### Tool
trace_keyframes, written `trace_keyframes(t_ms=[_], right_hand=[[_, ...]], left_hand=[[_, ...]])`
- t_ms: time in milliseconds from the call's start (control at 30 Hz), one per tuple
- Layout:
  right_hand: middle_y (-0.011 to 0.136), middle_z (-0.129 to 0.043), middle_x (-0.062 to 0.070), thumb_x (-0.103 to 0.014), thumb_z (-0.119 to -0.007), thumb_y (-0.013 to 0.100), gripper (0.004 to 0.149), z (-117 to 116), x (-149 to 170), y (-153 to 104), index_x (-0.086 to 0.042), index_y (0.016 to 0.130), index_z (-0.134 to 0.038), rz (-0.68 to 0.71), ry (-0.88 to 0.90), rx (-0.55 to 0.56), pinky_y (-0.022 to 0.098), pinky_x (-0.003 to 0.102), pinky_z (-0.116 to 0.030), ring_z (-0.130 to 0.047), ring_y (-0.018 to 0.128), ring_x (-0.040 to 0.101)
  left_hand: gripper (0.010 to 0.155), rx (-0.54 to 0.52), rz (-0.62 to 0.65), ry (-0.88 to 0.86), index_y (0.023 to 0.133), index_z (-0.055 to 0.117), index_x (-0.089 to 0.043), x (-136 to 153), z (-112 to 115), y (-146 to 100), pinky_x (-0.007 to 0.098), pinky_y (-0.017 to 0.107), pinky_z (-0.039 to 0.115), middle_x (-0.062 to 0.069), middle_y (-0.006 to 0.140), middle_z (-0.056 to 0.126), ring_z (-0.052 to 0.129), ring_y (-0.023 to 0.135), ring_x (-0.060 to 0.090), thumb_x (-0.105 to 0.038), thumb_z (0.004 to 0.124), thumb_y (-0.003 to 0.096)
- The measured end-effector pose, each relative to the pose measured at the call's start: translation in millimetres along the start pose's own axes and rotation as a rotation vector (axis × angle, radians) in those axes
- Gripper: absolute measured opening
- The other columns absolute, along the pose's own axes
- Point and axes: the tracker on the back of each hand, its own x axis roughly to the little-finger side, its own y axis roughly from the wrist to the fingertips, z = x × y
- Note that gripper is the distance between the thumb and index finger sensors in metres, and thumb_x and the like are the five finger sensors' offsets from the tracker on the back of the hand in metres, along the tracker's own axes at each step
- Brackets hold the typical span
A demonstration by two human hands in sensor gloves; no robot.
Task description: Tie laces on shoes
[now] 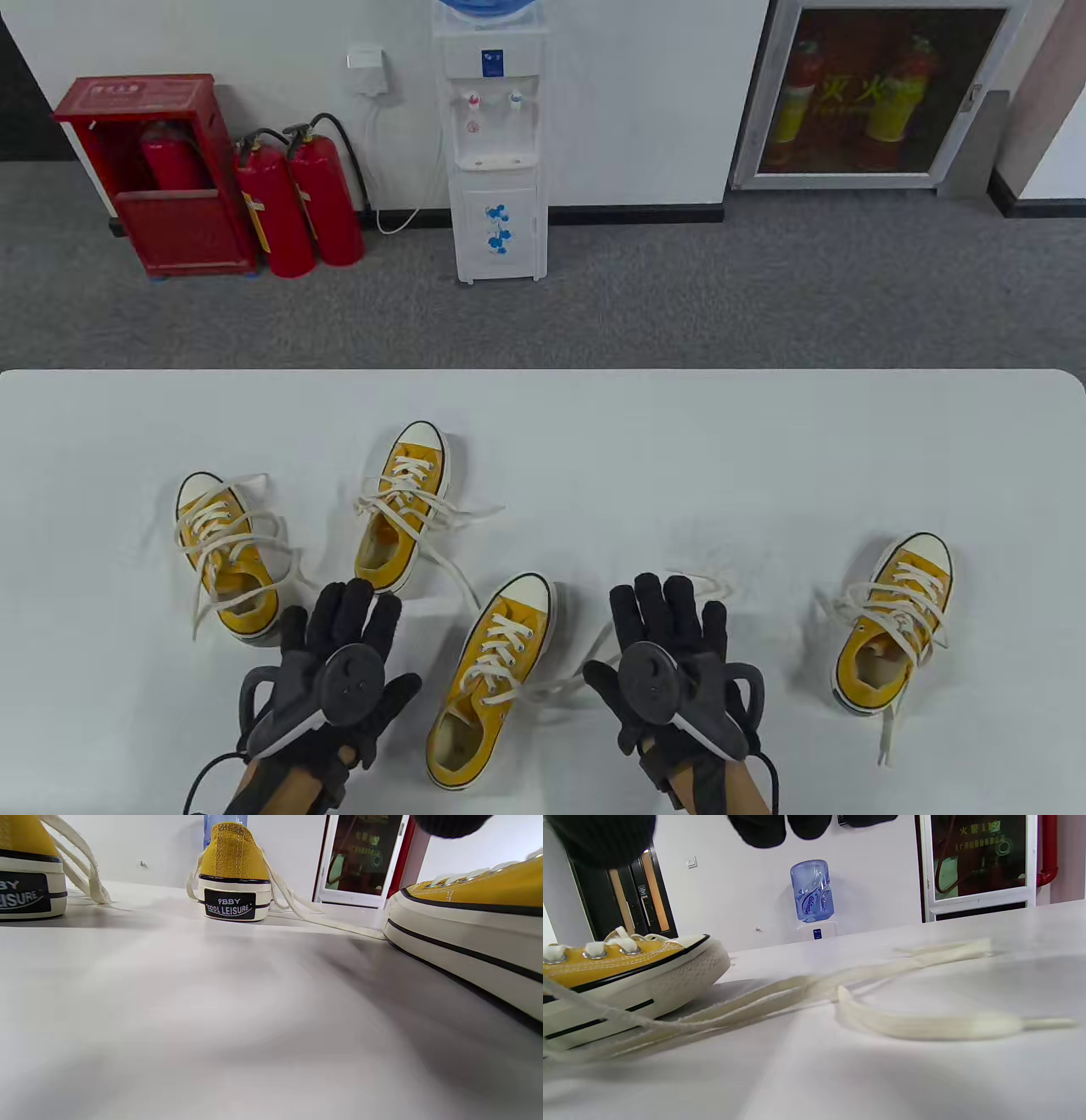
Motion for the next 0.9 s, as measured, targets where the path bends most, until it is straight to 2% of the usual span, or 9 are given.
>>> trace_keyframes(t_ms=[267, 567, 733, 833, 900], right_hand=[[0.118, -0.024, 0.004, -0.067, -0.065, 0.040, 0.087, 0.1, 1.4, 0.2, -0.025, 0.111, -0.039, -0.010, 0.010, -0.004, 0.072, 0.072, -0.022, -0.028, 0.111, 0.043], [0.118, -0.025, 0.004, -0.067, -0.066, 0.040, 0.087, 1.8, 4.2, 0.5, -0.025, 0.111, -0.040, -0.029, 0.022, 0.003, 0.073, 0.072, -0.022, -0.029, 0.111, 0.043], [0.118, -0.025, 0.004, -0.067, -0.066, 0.040, 0.087, 2.8, 5.2, 0.5, -0.025, 0.111, -0.040, -0.037, 0.030, 0.006, 0.073, 0.072, -0.022, -0.029, 0.111, 0.043], [0.118, -0.025, 0.004, -0.067, -0.066, 0.039, 0.087, 2.2, 4.7, 0.4, -0.025, 0.111, -0.041, -0.037, 0.034, -0.008, 0.073, 0.072, -0.022, -0.030, 0.111, 0.043], [0.118, -0.026, 0.004, -0.067, -0.066, 0.039, 0.087, 1.8, 4.3, 0.3, -0.024, 0.111, -0.041, -0.035, 0.034, -0.014, 0.073, 0.072, -0.023, -0.030, 0.111, 0.043]], left_hand=[[0.089, -0.002, 0.006, -0.014, 0.115, 0.020, -0.029, -0.2, -0.3, -0.4, 0.078, 0.074, 0.011, 0.009, 0.123, 0.005, 0.012, 0.117, 0.045, -0.068, 0.060, 0.0466], [0.086, -0.091, 0.019, -0.065, 0.115, 0.028, -0.030, 1.3, -8.0, -4.8, 0.077, 0.077, 0.022, 0.009, 0.125, 0.015, 0.024, 0.118, 0.044, -0.068, 0.061, 0.0459], [0.083, -0.135, 0.058, -0.185, 0.115, 0.038, -0.031, -0.4, -9.1, -7.4, 0.076, 0.078, 0.033, 0.008, 0.126, 0.029, 0.047, 0.116, 0.041, -0.070, 0.062, 0.0447], [0.083, -0.136, 0.107, -0.315, 0.113, 0.045, -0.031, -6.1, -5.7, -7.7, 0.073, 0.078, 0.043, 0.008, 0.124, 0.041, 0.068, 0.107, 0.038, -0.070, 0.066, 0.0435], [0.082, -0.143, 0.125, -0.336, 0.112, 0.051, -0.030, -11.7, -3.9, -8.3, 0.069, 0.076, 0.051, 0.007, 0.121, 0.049, 0.078, 0.098, 0.035, -0.071, 0.068, 0.0425]])
